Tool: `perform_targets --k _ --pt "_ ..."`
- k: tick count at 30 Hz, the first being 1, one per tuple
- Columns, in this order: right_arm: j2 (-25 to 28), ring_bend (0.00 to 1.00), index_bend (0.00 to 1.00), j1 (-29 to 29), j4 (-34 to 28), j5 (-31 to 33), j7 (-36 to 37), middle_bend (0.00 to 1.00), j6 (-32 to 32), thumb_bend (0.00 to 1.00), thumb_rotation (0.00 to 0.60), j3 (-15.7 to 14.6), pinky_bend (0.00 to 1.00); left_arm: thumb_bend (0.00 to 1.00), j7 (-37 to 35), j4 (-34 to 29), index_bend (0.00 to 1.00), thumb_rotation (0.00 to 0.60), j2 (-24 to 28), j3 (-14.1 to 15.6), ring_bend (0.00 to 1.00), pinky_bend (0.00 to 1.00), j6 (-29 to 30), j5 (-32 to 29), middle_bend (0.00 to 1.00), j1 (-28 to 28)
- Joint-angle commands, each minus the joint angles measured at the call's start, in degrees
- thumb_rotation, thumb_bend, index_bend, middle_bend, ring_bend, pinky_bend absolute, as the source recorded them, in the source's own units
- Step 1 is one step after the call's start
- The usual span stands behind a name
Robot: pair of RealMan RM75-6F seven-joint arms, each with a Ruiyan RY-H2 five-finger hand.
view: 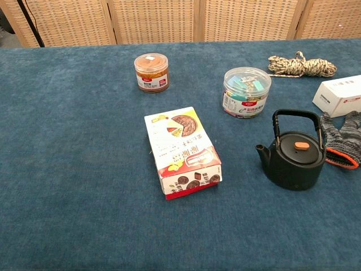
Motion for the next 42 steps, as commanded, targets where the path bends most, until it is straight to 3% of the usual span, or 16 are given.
perform_targets --k 1,12,17,21,31,36,42 --pt "0.05 0.00 0.11 0.09 0.06 -0.03 0.47 0.00 -0.26 0.00 0.600 -0.11 0.00 0.02 0.14 -0.06 0.00 0.600 0.01 0.03 0.00 0.00 -0.23 -0.06 0.00 -0.08" --pt "-2.31 0.00 0.23 4.23 3.28 -1.01 5.15 0.00 -5.84 0.00 0.600 -0.01 0.00 0.02 1.54 -1.13 0.00 0.600 0.49 0.80 0.00 0.00 -0.62 1.17 0.00 -0.06" --pt "-2.30 0.00 0.30 8.06 1.00 -2.31 6.35 0.00 -10.86 0.00 0.600 0.02 0.00 0.02 1.09 -0.37 0.00 0.600 0.19 0.46 0.00 0.00 -3.02 -2.00 0.00 -0.62" --pt "-2.15 0.00 0.36 11.22 -2.25 -2.88 7.37 0.00 -15.31 0.00 0.600 0.01 0.00 0.02 2.77 -3.46 0.00 0.600 0.91 0.32 0.00 0.00 -3.38 -1.60 0.00 -1.10" --pt "-6.90 0.00 0.41 17.72 -8.60 -0.18 -5.07 0.00 -23.55 0.02 0.600 2.66 0.00 0.02 1.50 -2.29 0.00 0.600 1.18 -0.16 0.00 0.00 -4.10 -2.41 0.00 -1.66" --pt "-10.05 0.00 0.42 21.58 -11.37 7.73 -11.24 0.00 -29.98 0.15 0.600 5.19 0.00 0.02 2.16 -2.05 0.00 0.600 0.89 0.05 0.00 0.00 -3.95 -1.93 0.00 -1.60" --pt "-13.08 0.00 0.43 24.33 -13.51 15.40 -17.95 0.00 -33.50 0.17 0.600 5.99 0.00 0.02 2.95 -2.23 0.00 0.600 0.63 -0.02 0.00 0.00 -4.17 -2.15 0.00 -1.75"
